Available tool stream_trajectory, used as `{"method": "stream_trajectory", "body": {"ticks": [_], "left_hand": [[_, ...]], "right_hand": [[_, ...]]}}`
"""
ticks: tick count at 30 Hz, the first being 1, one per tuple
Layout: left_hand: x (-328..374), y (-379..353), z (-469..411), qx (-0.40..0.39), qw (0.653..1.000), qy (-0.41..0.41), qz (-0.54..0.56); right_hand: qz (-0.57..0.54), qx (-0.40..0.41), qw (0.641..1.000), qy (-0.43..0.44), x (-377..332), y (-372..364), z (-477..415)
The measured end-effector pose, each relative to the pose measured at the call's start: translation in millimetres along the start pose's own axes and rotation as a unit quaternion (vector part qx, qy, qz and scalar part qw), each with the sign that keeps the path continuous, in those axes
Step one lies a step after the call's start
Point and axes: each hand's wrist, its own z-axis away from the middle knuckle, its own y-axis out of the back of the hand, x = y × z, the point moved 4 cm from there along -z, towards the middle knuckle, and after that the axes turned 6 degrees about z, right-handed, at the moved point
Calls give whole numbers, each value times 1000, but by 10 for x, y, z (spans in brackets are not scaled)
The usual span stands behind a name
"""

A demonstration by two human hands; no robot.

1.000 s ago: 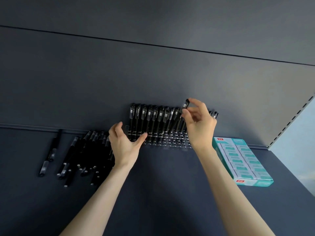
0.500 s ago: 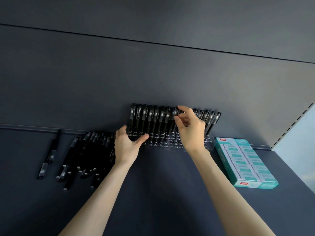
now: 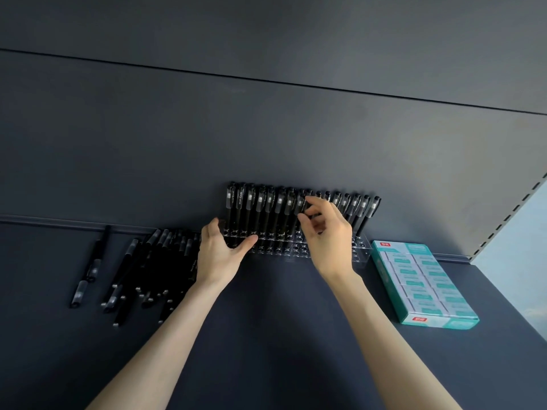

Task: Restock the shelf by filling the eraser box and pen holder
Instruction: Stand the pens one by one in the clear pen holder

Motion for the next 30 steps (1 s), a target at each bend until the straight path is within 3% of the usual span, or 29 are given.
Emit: {"method": "stream_trajectory", "body": {"ticks": [5,10,13,18,25,30], "left_hand": [[-3,265,144,37,998,-30,-28],[-220,758,267,94,989,-45,-103],[-397,1043,227,104,980,-4,-171],[-650,1348,46,51,969,45,-236],[-845,1491,-198,-66,980,28,-186],[-884,1547,-355,-128,982,45,-133]], "right_hand": [[-49,-20,999,-10,-196,-135,226],[-46,-118,991,-44,-428,-574,499],[-21,-177,983,-47,-640,-872,646],[40,-228,970,-72,-905,-1376,813],[213,-232,941,-124,-1102,-1778,865],[218,-213,933,-191,-1114,-1890,826]]}}
